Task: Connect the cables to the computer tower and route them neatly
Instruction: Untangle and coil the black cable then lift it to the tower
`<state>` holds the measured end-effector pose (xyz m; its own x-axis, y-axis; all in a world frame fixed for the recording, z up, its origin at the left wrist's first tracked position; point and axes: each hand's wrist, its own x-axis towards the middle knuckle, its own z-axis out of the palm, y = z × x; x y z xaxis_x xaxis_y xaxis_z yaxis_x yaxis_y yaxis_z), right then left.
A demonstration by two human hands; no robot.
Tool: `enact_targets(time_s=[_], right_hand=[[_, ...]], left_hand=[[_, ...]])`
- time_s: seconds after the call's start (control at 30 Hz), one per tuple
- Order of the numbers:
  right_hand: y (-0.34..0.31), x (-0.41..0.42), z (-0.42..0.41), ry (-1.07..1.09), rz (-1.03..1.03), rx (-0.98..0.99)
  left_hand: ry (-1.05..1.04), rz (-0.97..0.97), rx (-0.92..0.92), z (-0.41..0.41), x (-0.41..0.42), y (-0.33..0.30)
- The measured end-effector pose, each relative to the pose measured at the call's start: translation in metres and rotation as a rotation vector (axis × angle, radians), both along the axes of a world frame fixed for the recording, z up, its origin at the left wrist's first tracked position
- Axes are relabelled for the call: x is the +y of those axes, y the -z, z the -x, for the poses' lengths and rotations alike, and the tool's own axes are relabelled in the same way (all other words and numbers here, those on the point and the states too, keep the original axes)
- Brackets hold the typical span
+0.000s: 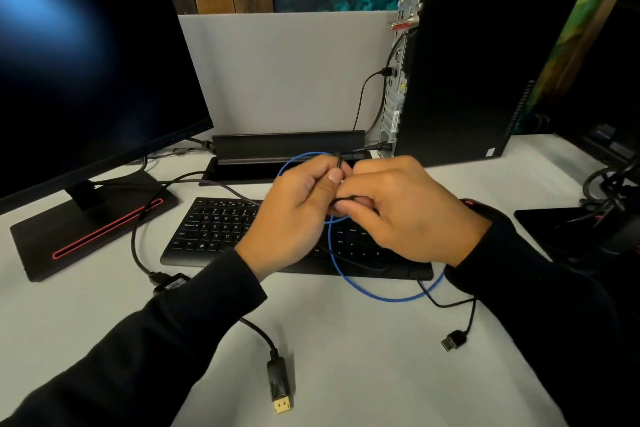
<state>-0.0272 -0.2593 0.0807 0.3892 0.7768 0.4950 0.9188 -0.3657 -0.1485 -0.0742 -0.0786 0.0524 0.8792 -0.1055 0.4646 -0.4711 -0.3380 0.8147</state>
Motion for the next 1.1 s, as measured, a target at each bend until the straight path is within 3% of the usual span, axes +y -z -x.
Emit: enact_targets(time_s=[0.1, 0.2, 0.3, 0.4, 0.57, 0.63, 0.8, 1.1], right_hand=[[0.001, -0.007, -0.01, 0.11, -0.188, -0.02], [0.005, -0.013, -0.02, 0.129, -0.335, 0.09], [0.011, -0.015, -0.025, 0.041, -0.251, 0.35], [0.016, -0.015, -0.024, -0.058, -0.166, 0.636], [0.008, -0.007, -0.013, -0.275, -0.555, 1.293], [0.001, -0.008, -0.011, -0.275, -0.634, 1.422], [0.003, -0.008, -0.016, -0.184, -0.672, 1.286], [0.045, -0.008, -0.024, 0.168, -0.438, 0.64]], left_hand=[[0.027, 0.014, 0.136, 0.001, -0.003, 0.0], [0.174, 0.303, 0.43, 0.0, -0.001, -0.004], [0.302, 0.531, 0.602, 0.001, 0.001, -0.005], [0.356, 0.621, 0.618, 0.001, 0.002, -0.002], [0.431, 0.73, 0.565, -0.002, 0.002, -0.005], [0.456, 0.738, 0.55, -0.001, 0.003, -0.007], [0.507, 0.824, 0.515, -0.001, 0.0, -0.007], [0.387, 1.066, 0.334, -0.007, 0.008, -0.016]])
